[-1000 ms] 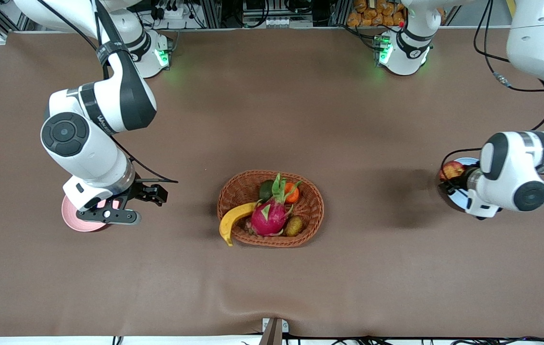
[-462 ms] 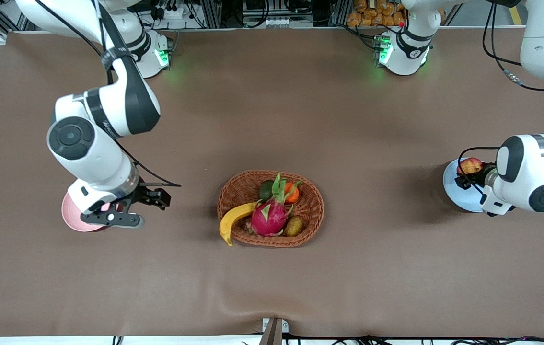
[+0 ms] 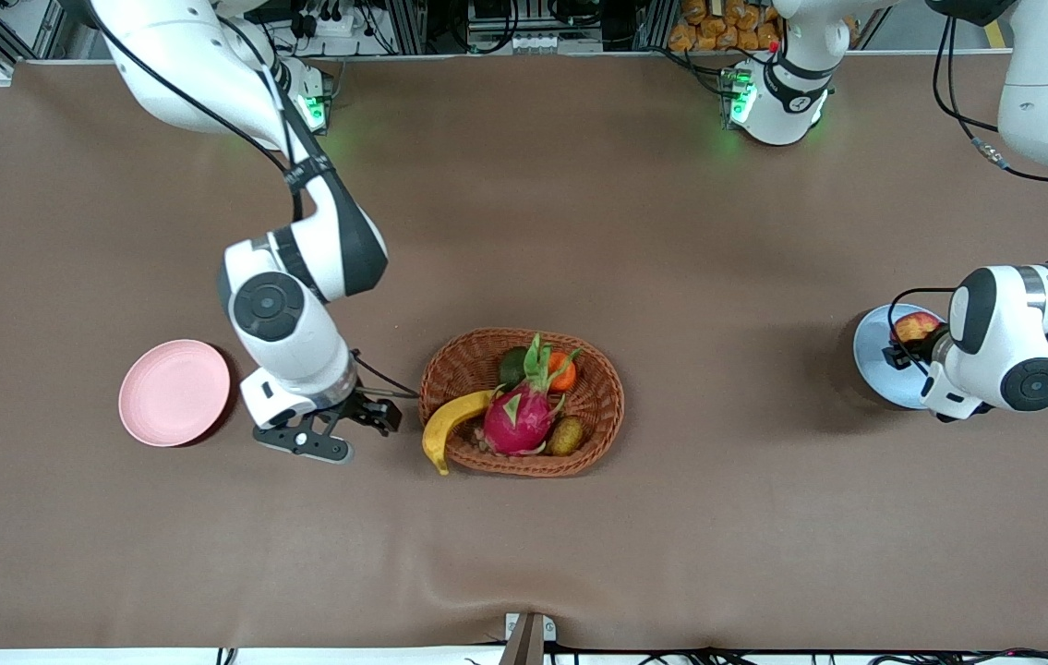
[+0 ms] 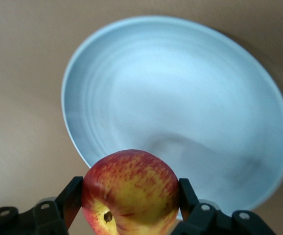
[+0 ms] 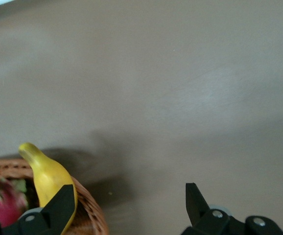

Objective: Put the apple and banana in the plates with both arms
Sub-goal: 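Release the apple with the left gripper while the right gripper grasps banana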

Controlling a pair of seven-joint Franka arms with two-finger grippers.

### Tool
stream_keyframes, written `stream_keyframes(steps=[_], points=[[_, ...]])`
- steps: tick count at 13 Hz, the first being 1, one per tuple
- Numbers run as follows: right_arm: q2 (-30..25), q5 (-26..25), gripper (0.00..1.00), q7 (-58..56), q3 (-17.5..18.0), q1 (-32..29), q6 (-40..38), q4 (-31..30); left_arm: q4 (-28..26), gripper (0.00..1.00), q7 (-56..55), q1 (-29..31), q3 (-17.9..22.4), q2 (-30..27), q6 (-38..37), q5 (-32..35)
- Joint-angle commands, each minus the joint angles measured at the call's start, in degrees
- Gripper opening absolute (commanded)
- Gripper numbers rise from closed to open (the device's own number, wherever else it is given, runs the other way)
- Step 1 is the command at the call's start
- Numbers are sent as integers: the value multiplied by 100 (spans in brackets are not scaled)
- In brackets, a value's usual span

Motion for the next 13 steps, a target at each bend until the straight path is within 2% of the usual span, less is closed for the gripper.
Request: stream_keyframes(steps=[1, 2, 3, 4, 5, 6, 9, 10, 13], points=[[453, -83, 100, 1278, -52, 224, 134, 573, 68, 0, 173, 118, -24, 168, 183, 249], [559, -101, 100, 1735, -52, 286, 222, 661, 77, 0, 173, 101, -24, 221, 227, 293], [647, -110, 100, 2158, -69, 347, 293, 723, 147, 5, 173, 100, -33, 317, 253, 302], [735, -110, 100, 2405, -69, 357, 328, 793, 200, 39, 173, 92, -24, 379, 254, 302], [840, -110, 100, 2486, -69, 357, 372, 907, 209, 64, 173, 92, -24, 371, 245, 302], [963, -110, 100, 2548, -78, 365, 381, 1056, 209, 100, 182, 92, -33, 328, 245, 302], [1218, -119, 100, 2751, -87, 523, 381, 1180, 341, 100, 164, 22, -120, -84, -43, 110], [1254, -171, 100, 2751, -87, 593, 381, 1172, 454, 100, 164, 39, -251, -260, -298, -187], [1263, -408, 100, 2768, -87, 769, 302, 1110, 1488, 100, 147, 39, -611, -341, -1491, -874]])
